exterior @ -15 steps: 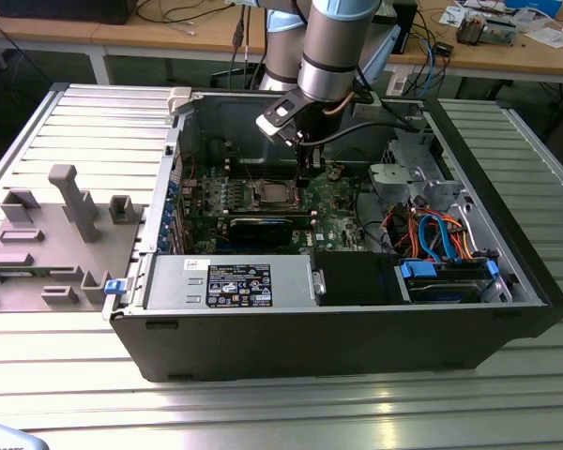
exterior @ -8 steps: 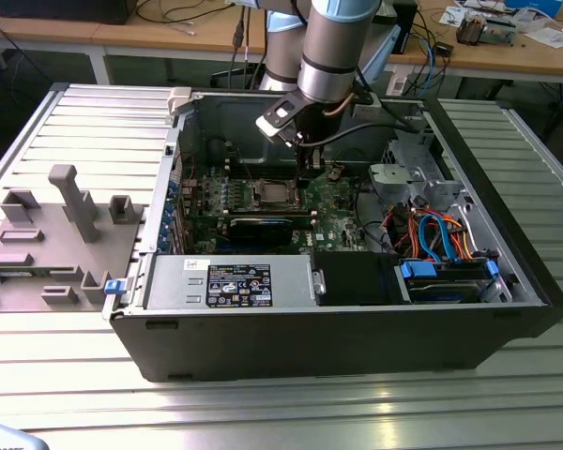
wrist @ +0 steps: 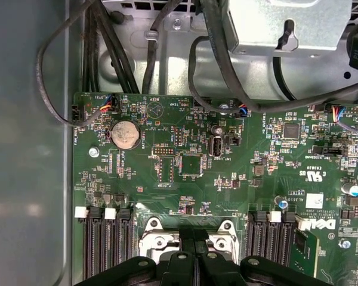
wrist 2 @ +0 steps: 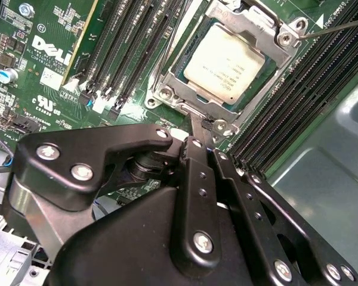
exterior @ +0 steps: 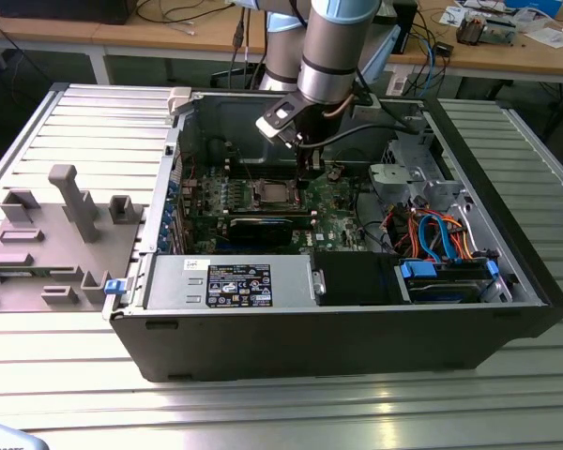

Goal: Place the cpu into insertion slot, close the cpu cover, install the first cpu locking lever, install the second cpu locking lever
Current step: 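Close the cpu cover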

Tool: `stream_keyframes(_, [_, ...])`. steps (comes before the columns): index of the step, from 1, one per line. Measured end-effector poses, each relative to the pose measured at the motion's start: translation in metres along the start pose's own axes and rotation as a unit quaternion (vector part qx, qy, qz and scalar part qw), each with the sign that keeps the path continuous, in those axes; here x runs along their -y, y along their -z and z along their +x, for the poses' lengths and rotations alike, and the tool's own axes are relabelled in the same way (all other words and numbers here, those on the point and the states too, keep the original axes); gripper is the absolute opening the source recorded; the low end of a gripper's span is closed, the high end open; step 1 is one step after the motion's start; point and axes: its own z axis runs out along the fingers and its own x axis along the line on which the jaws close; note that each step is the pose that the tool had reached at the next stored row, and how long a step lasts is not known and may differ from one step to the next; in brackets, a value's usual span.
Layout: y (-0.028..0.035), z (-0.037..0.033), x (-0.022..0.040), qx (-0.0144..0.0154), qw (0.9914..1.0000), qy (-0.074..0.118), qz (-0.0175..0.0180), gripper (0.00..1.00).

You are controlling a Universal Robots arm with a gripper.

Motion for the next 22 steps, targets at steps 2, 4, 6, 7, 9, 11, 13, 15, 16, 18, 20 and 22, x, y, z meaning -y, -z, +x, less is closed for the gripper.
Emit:
stream_keyframes(2, [-0.0005, 0.0000, 0.0000, 0.0000, 1.00000, 0.000, 0.0000, 0.11])
stream_keyframes(4, [-0.0009, 0.0000, 0.0000, 0.0000, 1.00000, 0.000, 0.0000, 0.11])
stream_keyframes(6, [-0.0015, 0.0000, -0.0001, 0.0000, 1.00000, 0.000, 0.0000, 0.11])
stream_keyframes(7, [-0.0018, 0.0000, -0.0001, 0.0000, 1.00000, 0.000, 0.0000, 0.11])
stream_keyframes(9, [-0.0020, 0.0001, -0.0001, 0.0000, 1.00000, 0.000, 0.0000, 0.11])
stream_keyframes(11, [-0.0024, 0.0001, -0.0002, 0.0000, 1.00000, 0.000, 0.0000, 0.11])
stream_keyframes(13, [-0.0027, 0.0001, -0.0002, 0.0000, 1.00000, 0.000, 0.0000, 0.11])
stream_keyframes(15, [-0.0030, 0.0001, -0.0002, 0.0000, 1.00000, 0.000, 0.0000, 0.11])
stream_keyframes(16, [-0.0032, 0.0001, -0.0002, 0.0000, 1.00000, 0.000, 0.0000, 0.11])
stream_keyframes(18, [-0.0036, 0.0001, -0.0002, 0.0000, 1.00000, 0.000, 0.0000, 0.11])
stream_keyframes(20, [-0.0040, 0.0001, -0.0003, 0.0000, 1.00000, 0.000, 0.0000, 0.11])
stream_keyframes(22, [-0.0044, 0.0001, -0.0003, 0.0000, 1.00000, 0.000, 0.0000, 0.11])
